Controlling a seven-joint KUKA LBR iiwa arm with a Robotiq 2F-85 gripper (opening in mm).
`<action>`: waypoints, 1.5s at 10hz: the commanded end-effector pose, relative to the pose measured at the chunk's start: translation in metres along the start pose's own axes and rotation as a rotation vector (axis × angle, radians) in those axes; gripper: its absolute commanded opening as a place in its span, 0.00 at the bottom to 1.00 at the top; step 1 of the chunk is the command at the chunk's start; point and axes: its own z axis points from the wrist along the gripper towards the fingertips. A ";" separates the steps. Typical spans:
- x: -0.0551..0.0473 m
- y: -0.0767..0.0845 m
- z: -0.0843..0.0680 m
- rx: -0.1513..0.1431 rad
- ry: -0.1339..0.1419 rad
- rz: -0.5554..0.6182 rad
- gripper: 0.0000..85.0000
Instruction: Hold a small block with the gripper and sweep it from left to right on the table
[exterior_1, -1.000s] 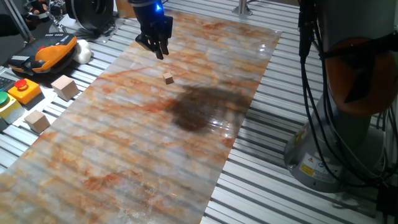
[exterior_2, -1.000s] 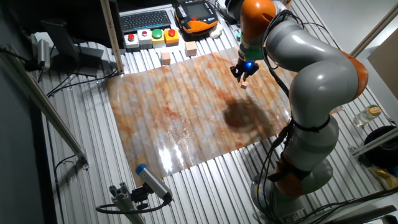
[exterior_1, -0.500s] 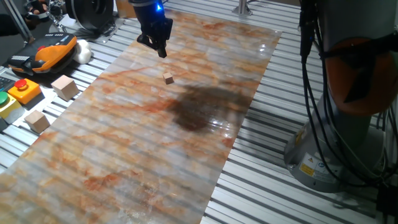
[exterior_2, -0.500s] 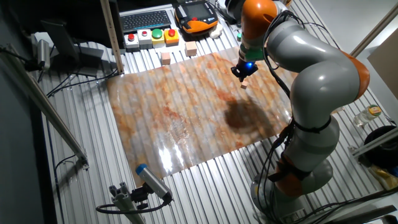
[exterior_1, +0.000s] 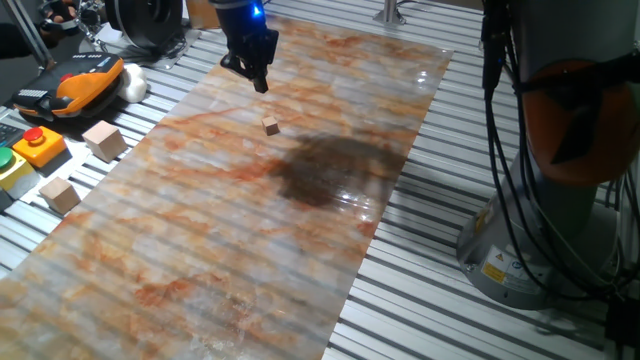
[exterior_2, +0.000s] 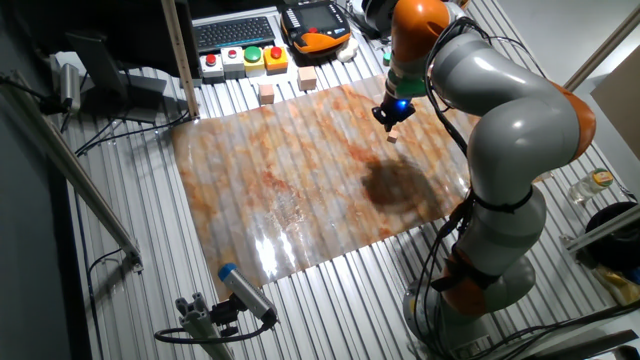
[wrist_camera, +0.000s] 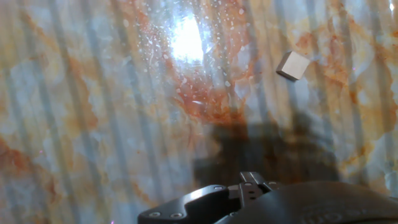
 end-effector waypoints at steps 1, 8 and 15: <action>0.000 0.000 0.000 0.007 0.000 0.000 0.00; 0.000 0.000 0.000 0.046 -0.056 -0.004 0.00; 0.000 0.000 0.000 0.033 -0.082 0.045 0.00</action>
